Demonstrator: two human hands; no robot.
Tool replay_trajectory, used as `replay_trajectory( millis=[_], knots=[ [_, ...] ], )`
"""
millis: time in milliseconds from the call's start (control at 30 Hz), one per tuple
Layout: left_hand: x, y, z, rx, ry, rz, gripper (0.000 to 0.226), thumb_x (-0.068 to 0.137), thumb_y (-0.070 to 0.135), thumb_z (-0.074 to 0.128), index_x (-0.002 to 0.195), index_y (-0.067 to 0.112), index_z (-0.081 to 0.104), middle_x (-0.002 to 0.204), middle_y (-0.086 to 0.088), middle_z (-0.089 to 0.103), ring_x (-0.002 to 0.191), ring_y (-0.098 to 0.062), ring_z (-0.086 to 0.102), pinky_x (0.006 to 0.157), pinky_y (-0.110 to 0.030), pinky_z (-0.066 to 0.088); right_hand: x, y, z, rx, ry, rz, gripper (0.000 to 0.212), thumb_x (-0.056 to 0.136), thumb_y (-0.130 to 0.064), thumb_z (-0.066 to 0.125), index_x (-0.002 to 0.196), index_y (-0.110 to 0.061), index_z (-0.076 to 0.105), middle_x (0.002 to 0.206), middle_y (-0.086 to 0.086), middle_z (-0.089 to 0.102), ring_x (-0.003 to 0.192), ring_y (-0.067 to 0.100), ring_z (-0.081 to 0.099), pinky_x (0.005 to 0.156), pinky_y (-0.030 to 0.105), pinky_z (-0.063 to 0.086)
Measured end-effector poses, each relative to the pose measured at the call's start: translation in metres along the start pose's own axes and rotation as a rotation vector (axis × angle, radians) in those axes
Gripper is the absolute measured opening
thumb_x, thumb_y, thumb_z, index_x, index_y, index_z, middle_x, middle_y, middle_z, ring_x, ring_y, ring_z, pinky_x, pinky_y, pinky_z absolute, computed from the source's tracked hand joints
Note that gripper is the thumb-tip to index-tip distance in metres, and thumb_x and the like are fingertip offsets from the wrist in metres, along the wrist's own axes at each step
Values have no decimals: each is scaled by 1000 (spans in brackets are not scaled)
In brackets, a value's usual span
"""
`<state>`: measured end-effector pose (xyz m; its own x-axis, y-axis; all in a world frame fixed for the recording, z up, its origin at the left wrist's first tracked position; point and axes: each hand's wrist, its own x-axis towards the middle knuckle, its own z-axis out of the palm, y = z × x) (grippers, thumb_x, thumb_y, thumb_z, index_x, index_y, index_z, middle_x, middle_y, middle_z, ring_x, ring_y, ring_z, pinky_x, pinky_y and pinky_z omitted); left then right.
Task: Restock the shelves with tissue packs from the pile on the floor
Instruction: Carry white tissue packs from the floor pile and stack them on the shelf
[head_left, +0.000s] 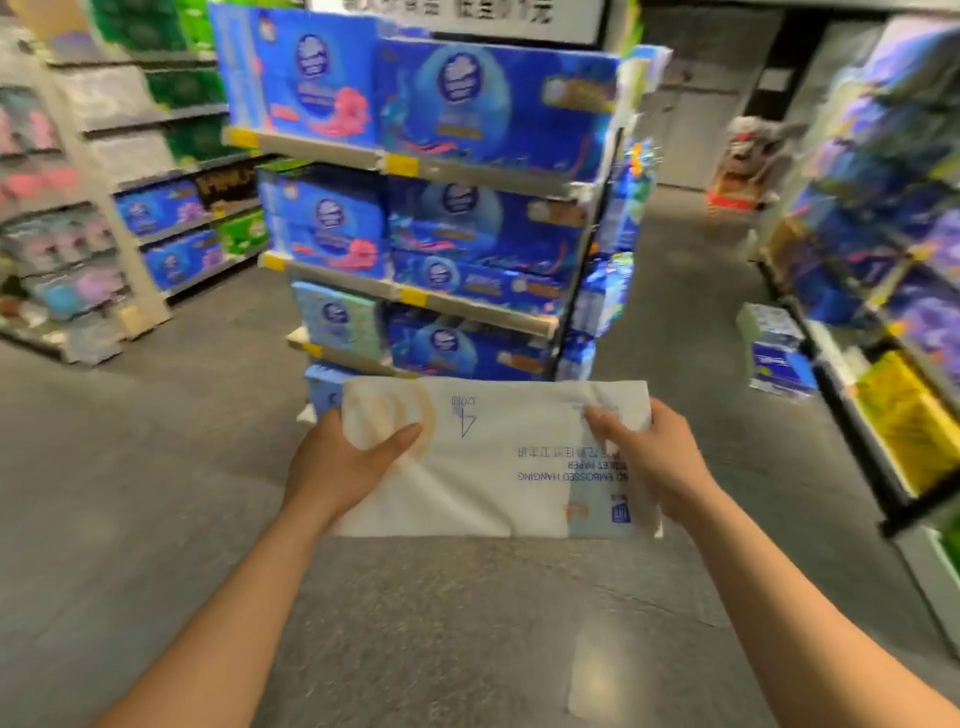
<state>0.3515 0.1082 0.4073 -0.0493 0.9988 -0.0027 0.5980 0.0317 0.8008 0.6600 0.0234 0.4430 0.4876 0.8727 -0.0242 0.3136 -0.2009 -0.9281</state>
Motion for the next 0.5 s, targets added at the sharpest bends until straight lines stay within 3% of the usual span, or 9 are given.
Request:
replay_trajectory(
  millis=[133,200,367,500],
  knots=[
    [25,89,103,-42,-146,82,84,58,85,70,115,24,61,116,2,70,108,-24,66,86,-37,51,44,22,-103,-21,145,29,12,86,-33,79,79,-29,71,77,-12,77,77,13,74,75,39,59],
    [44,131,154,-45,-212,108,72,63,75,76,109,22,58,112,-2,70,107,-27,66,82,-35,49,68,37,-147,-17,218,52,12,87,-32,79,78,-28,72,76,-16,77,71,9,74,73,38,59],
    [102,229,292,-16,-386,285,107,43,99,54,115,21,62,110,-2,71,106,-30,67,76,-34,45,141,75,-248,32,433,121,16,85,-34,81,91,-21,73,76,-8,78,64,9,75,62,33,60],
    [150,323,395,-44,-479,410,105,43,97,53,113,19,63,108,-5,73,103,-29,68,84,-38,54,211,91,-325,49,602,139,25,83,-41,81,100,-25,72,83,-5,79,71,16,77,70,44,64]
  ],
)
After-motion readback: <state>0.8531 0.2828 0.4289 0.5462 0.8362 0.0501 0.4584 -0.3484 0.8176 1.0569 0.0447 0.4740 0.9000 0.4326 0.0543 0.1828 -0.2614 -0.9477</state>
